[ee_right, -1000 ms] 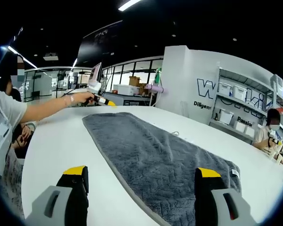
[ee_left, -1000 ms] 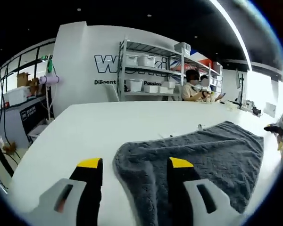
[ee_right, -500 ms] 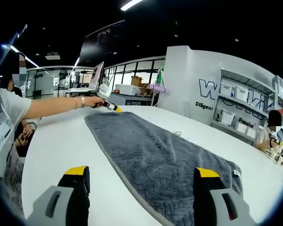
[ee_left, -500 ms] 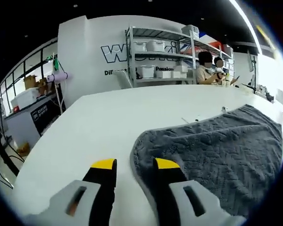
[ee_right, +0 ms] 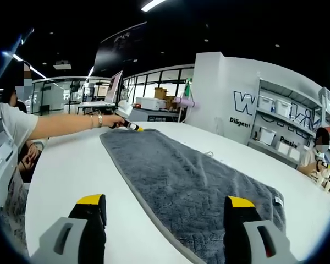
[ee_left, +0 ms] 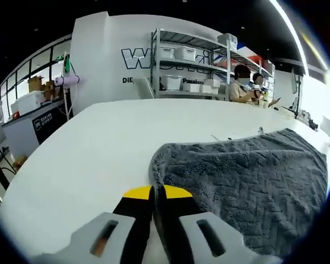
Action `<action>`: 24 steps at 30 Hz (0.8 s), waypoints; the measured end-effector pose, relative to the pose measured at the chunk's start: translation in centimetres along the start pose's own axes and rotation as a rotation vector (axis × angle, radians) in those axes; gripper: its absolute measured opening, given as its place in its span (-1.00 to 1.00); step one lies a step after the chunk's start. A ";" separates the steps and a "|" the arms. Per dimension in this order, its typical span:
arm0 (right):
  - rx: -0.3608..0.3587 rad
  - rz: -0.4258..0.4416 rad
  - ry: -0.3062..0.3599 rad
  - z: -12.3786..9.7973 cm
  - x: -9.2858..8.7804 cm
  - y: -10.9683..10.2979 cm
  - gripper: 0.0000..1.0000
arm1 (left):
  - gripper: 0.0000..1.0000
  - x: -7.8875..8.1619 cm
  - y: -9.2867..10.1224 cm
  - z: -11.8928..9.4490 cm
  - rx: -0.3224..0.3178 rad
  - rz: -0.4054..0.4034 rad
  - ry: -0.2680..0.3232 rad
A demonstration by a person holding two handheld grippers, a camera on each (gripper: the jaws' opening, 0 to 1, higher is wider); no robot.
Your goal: Fold the towel on the table until its edges align and the towel forms a compact rectangular stack.
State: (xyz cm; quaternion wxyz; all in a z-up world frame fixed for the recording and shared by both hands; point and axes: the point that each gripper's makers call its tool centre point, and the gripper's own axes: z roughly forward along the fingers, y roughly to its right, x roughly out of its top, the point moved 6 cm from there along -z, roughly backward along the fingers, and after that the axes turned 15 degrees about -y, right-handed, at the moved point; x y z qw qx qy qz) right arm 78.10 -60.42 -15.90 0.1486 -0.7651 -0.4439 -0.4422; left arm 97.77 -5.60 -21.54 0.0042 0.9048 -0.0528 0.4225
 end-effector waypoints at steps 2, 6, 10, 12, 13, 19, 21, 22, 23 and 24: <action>-0.002 -0.003 -0.001 0.0 0.0 0.0 0.84 | -0.86 0.0 -0.4 -0.2 0.060 0.050 -0.013; 0.006 -0.007 0.007 -0.1 0.1 -0.2 0.83 | -0.86 0.1 -1.0 -0.5 0.122 0.120 -0.036; 0.005 -0.007 -0.002 0.0 -0.1 -0.2 0.82 | -0.86 -0.2 -1.5 -0.9 0.163 0.151 -0.065; 0.005 -0.009 -0.004 0.0 -0.2 -0.2 0.82 | -0.86 -0.3 -2.1 -1.2 0.192 0.163 -0.091; 0.006 -0.008 -0.002 0.0 -0.2 -0.2 0.82 | -0.86 -0.5 -2.5 -1.4 0.210 0.177 -0.104; 0.004 -0.009 0.006 -0.2 -0.2 -0.1 0.82 | -0.85 -1.1 -4.2 -2.2 0.239 0.153 -0.133; 0.007 -0.010 0.006 -0.1 -0.1 -0.2 0.82 | -0.84 -1.2 -4.3 -2.3 0.237 0.149 -0.126; 0.008 -0.011 0.004 -0.1 -0.2 -0.2 0.82 | -0.83 -1.2 -4.2 -2.3 0.243 0.152 -0.120; 0.009 -0.012 0.002 0.0 -0.2 -0.2 0.82 | -0.80 -1.2 -4.2 -2.3 0.248 0.156 -0.113; 0.010 -0.014 0.000 0.0 -0.2 -0.3 0.82 | -0.78 -1.3 -4.2 -2.3 0.254 0.160 -0.106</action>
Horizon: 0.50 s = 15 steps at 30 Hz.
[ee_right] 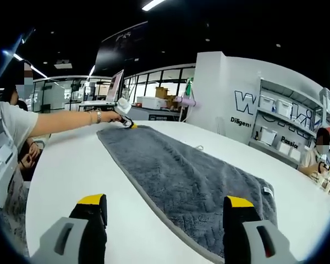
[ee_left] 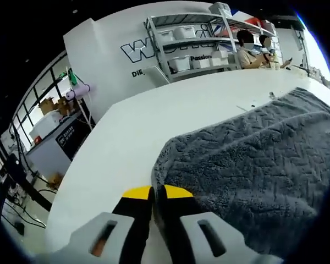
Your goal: Fold the towel on the table until its edges align and the towel forms a compact rectangular stack.
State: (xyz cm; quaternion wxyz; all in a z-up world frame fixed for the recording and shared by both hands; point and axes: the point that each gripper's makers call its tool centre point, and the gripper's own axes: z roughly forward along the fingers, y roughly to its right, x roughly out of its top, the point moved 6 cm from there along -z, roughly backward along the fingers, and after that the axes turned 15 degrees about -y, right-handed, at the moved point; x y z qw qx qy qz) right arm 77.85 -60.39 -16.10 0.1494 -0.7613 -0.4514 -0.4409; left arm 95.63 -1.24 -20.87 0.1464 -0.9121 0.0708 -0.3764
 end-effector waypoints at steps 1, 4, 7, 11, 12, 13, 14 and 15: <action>0.001 -0.001 -0.002 0.0 0.0 0.0 0.82 | -0.73 0.0 0.0 0.0 0.006 0.002 0.007; 0.000 0.002 0.003 0.0 0.0 0.0 0.82 | -0.40 -0.2 -0.2 -0.7 0.003 -0.023 0.024; -0.006 0.006 0.004 -0.1 0.0 0.2 0.82 | -0.06 -0.5 -0.4 -1.7 -0.029 -0.054 0.042; 0.001 0.000 -0.001 0.0 0.0 0.0 0.82 | 0.17 -1.3 0.9 -3.4 -0.124 -0.093 0.086; 0.003 -0.002 -0.003 0.0 0.0 -0.1 0.82 | 0.21 -1.6 1.3 -4.0 -0.148 -0.101 0.094; 0.006 -0.005 -0.004 0.1 0.0 -0.2 0.82 | 0.27 -1.9 1.7 -4.5 -0.173 -0.108 0.103; 0.007 -0.006 -0.004 0.1 0.0 -0.2 0.82 | 0.37 -2.2 2.1 -5.0 -0.200 -0.108 0.115; 0.008 -0.006 -0.003 0.1 0.0 -0.2 0.82 | 0.43 -2.5 2.7 -5.6 -0.230 -0.094 0.130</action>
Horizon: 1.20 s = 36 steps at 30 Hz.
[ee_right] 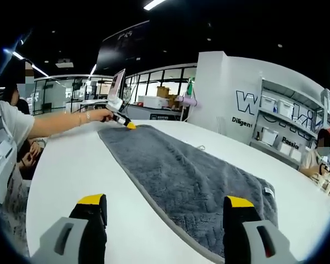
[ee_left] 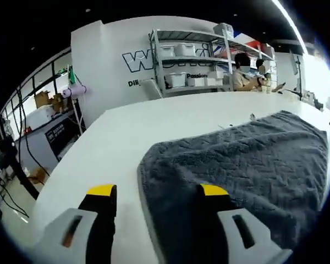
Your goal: Fold the towel on the table until its edges align and the towel forms a compact rectangular stack.
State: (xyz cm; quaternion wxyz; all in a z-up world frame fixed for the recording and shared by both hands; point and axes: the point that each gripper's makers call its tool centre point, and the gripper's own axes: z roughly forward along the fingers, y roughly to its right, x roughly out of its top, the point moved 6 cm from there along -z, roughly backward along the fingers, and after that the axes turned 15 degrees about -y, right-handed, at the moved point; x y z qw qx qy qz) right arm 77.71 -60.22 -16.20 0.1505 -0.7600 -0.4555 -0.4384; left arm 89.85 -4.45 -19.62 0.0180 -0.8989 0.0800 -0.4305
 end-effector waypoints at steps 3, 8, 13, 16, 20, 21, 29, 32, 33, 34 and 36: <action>-0.002 0.003 0.000 0.0 0.0 0.1 0.82 | 0.60 -1.1 2.7 -1.8 -0.097 0.040 0.004; -0.003 0.009 0.001 -0.1 -0.1 0.3 0.82 | 0.96 -1.5 7.3 -4.7 -0.223 0.116 0.032; -0.006 0.020 0.011 -0.3 -0.2 0.6 0.82 | 0.99 -0.7 11.1 -7.6 -0.308 0.159 0.112; -0.010 0.027 0.016 -0.4 -0.2 0.8 0.82 | 0.99 -0.5 13.1 -9.5 -0.366 0.159 0.160; -0.008 0.025 0.023 -0.6 -0.1 0.8 0.84 | 0.99 -1.8 14.8 -11.0 -0.382 0.199 0.148; -0.007 0.024 0.025 -0.6 -0.1 0.7 0.84 | 0.99 -2.2 15.1 -11.3 -0.387 0.206 0.147; -0.009 0.006 0.009 -0.6 -0.4 0.9 0.91 | 0.99 -4.7 15.7 -13.1 -0.388 0.244 0.121; -0.009 0.008 0.015 -0.6 -0.7 1.3 0.91 | 0.99 -5.5 15.4 -13.6 -0.386 0.244 0.107; -0.009 0.011 0.012 -0.6 -0.8 1.4 0.91 | 0.99 -5.9 15.3 -13.8 -0.386 0.242 0.102; -0.010 0.014 0.008 -0.7 -0.9 1.5 0.91 | 0.99 -6.2 15.2 -14.1 -0.387 0.240 0.097; -0.011 0.013 0.005 -0.7 -0.8 1.5 0.93 | 0.99 -6.7 15.1 -14.2 -0.390 0.232 0.086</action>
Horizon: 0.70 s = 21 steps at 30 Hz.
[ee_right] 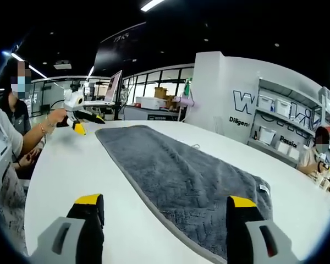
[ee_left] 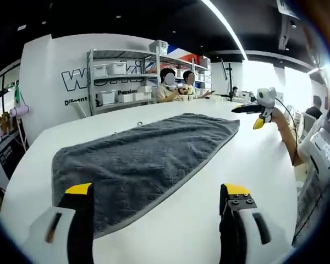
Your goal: Fold the towel on the table until its edges align and the towel forms a compact rectangular stack.
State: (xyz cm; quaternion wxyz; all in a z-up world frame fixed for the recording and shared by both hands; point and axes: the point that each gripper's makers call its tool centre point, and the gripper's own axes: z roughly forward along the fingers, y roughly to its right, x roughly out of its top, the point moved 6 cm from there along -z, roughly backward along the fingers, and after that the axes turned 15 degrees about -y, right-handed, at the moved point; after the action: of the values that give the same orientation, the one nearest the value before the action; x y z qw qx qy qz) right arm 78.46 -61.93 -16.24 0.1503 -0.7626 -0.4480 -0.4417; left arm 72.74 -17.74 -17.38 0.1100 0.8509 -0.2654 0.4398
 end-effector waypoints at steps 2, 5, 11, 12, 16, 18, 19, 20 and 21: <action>0.008 -0.004 0.000 0.1 0.0 0.0 0.95 | 0.99 -0.4 0.0 -0.1 0.002 -0.008 -0.003; 0.019 -0.020 -0.019 0.4 -0.1 -0.4 0.99 | 0.99 -0.9 0.1 -0.3 -0.010 -0.024 -0.005; 0.046 -0.039 -0.021 0.8 0.2 -1.2 0.99 | 0.99 -2.1 0.4 -0.4 -0.010 -0.030 -0.027; 0.044 -0.037 -0.019 0.8 0.3 -1.2 0.99 | 0.99 -2.2 0.4 -0.4 -0.004 -0.028 -0.031; 0.039 -0.047 -0.049 1.1 0.3 -1.0 0.99 | 0.99 -2.6 0.3 -0.3 -0.013 -0.040 -0.038; 0.041 -0.047 -0.077 1.3 -0.1 -0.9 0.99 | 0.99 -2.7 0.8 -0.3 -0.064 -0.062 -0.035; 0.044 -0.046 -0.093 1.4 -0.3 -0.8 0.98 | 0.99 -2.7 0.9 -0.2 -0.086 -0.074 -0.031; 0.051 -0.042 -0.112 1.5 -0.6 -0.7 0.94 | 0.99 -2.7 0.9 -0.2 -0.099 -0.085 -0.031; 0.059 -0.040 -0.125 1.6 -0.8 -0.7 0.90 | 0.99 -2.7 0.7 -0.1 -0.101 -0.088 -0.033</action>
State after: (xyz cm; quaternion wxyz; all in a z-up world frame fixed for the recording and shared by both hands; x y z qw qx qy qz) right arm 78.59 -61.00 -17.91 0.1357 -0.7749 -0.4843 -0.3828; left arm 70.95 -17.33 -19.55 0.1678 0.8622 -0.2516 0.4065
